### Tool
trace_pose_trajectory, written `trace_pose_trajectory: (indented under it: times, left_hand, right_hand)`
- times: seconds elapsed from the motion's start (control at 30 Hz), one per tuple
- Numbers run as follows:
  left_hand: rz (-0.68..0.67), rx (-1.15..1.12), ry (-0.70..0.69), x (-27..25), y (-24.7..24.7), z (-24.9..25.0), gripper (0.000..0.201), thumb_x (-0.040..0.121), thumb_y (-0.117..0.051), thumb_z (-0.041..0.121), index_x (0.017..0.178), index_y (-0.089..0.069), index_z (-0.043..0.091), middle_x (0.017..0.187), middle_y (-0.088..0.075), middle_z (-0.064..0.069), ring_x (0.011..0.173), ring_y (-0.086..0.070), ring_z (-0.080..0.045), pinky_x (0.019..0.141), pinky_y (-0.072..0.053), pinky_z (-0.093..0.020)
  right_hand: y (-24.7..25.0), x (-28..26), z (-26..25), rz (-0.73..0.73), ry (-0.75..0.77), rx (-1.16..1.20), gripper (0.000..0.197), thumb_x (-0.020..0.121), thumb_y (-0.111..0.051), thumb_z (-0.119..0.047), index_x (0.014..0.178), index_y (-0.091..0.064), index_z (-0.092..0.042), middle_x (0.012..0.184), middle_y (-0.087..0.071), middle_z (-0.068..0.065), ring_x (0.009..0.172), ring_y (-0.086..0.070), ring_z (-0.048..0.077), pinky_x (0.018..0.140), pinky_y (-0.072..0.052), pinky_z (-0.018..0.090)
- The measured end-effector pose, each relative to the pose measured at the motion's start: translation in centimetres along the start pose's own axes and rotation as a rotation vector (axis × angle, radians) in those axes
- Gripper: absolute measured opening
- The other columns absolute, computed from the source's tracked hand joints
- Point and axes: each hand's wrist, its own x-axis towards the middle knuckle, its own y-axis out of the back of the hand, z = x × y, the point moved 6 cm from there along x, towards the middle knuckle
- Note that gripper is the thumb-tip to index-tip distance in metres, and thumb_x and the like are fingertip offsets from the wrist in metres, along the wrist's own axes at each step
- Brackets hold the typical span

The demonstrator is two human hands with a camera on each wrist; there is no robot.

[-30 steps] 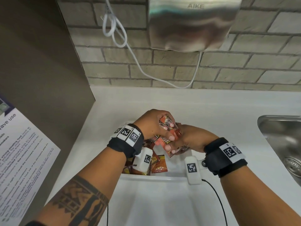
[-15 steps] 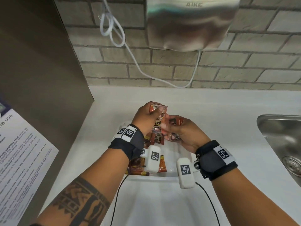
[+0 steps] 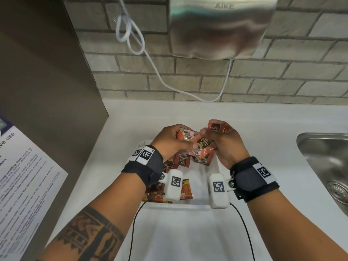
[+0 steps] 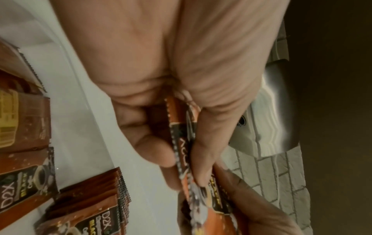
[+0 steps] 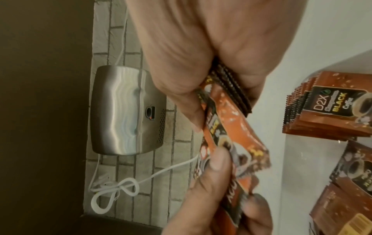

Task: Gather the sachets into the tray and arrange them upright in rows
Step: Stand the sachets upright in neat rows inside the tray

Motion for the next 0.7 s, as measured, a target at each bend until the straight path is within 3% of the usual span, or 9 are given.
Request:
trace_pose_trajectory:
  times: [0.07, 0.13, 0.2, 0.27, 0.37, 0.47, 0.6, 0.7]
  left_hand:
    - [0.035, -0.059, 0.012, -0.1, -0.2, 0.0, 0.043, 0.066, -0.091, 0.005, 0.102, -0.069, 0.015, 0.109, -0.073, -0.018, 0.100, -0.071, -0.039, 0.077, -0.060, -0.045]
    - [0.122, -0.142, 0.021, 0.1, 0.2, -0.1, 0.045, 0.065, -0.093, 0.010, 0.103, -0.069, 0.013, 0.114, -0.071, -0.021, 0.101, -0.071, -0.040, 0.081, -0.060, -0.048]
    - [0.164, -0.193, 0.025, 0.0, 0.4, -0.1, 0.044, 0.067, -0.093, 0.014, 0.103, -0.068, 0.013, 0.118, -0.070, -0.022, 0.101, -0.072, -0.037, 0.082, -0.060, -0.047]
    - [0.161, -0.131, 0.009, 0.0, 0.3, 0.1, 0.056, 0.058, -0.097, 0.028, 0.105, -0.068, 0.016, 0.113, -0.074, -0.014, 0.102, -0.072, -0.033, 0.088, -0.059, -0.050]
    - [0.116, -0.066, -0.013, -0.2, 0.1, 0.3, 0.063, 0.052, -0.093, 0.031, 0.108, -0.068, 0.018, 0.109, -0.076, -0.009, 0.104, -0.072, -0.032, 0.095, -0.056, -0.053]
    - [0.124, -0.086, -0.003, -0.2, 0.7, 0.1, 0.046, 0.063, -0.082, 0.016, 0.105, -0.066, 0.022, 0.113, -0.072, -0.014, 0.111, -0.067, -0.038, 0.099, -0.053, -0.055]
    - [0.057, 0.119, -0.027, -0.4, 1.0, 0.8, 0.048, 0.073, -0.081, 0.002, 0.111, -0.061, 0.024, 0.105, -0.073, -0.008, 0.094, -0.070, -0.026, 0.083, -0.060, -0.042]
    - [0.013, 0.202, -0.042, -0.6, 0.8, 1.3, 0.044, 0.076, -0.086, 0.008, 0.111, -0.062, 0.019, 0.096, -0.077, -0.008, 0.081, -0.073, -0.019, 0.076, -0.060, -0.034]
  right_hand:
    - [-0.3, -0.3, 0.1, 0.004, 0.023, -0.008, 0.055, 0.076, -0.088, -0.021, 0.120, -0.058, -0.006, 0.106, -0.072, 0.017, 0.099, -0.071, 0.037, 0.078, -0.059, 0.049]
    - [-1.0, -0.9, 0.4, -0.021, 0.017, -0.033, 0.069, 0.071, -0.091, -0.031, 0.124, -0.056, -0.006, 0.110, -0.071, 0.018, 0.098, -0.070, 0.031, 0.089, -0.056, 0.059]
    - [-1.6, -1.2, 0.7, -0.074, 0.033, -0.073, 0.059, 0.076, -0.087, -0.024, 0.125, -0.059, -0.005, 0.114, -0.072, 0.017, 0.105, -0.070, 0.031, 0.098, -0.052, 0.056]
    - [-1.7, -1.2, 0.8, -0.083, 0.046, -0.077, 0.042, 0.084, -0.078, -0.007, 0.123, -0.062, -0.005, 0.115, -0.072, 0.018, 0.111, -0.067, 0.038, 0.100, -0.051, 0.053]
    - [-1.3, -0.7, 0.2, -0.064, 0.040, -0.003, 0.040, 0.089, -0.060, 0.009, 0.125, -0.061, -0.008, 0.116, -0.070, 0.022, 0.112, -0.065, 0.042, 0.099, -0.052, 0.056]
    - [-0.7, -0.4, -0.5, -0.085, 0.029, 0.027, 0.042, 0.092, -0.054, 0.008, 0.130, -0.057, -0.010, 0.112, -0.071, 0.024, 0.106, -0.070, 0.039, 0.098, -0.053, 0.052]
    - [-0.8, -0.6, -1.3, -0.097, 0.122, -0.117, 0.041, 0.090, -0.067, 0.003, 0.128, -0.058, -0.011, 0.088, -0.068, 0.010, 0.080, -0.068, 0.024, 0.080, -0.053, 0.039]
    - [-1.6, -0.8, -1.3, -0.178, 0.144, -0.273, 0.047, 0.083, -0.080, -0.010, 0.125, -0.060, -0.015, 0.079, -0.069, 0.007, 0.076, -0.070, 0.024, 0.074, -0.058, 0.034]
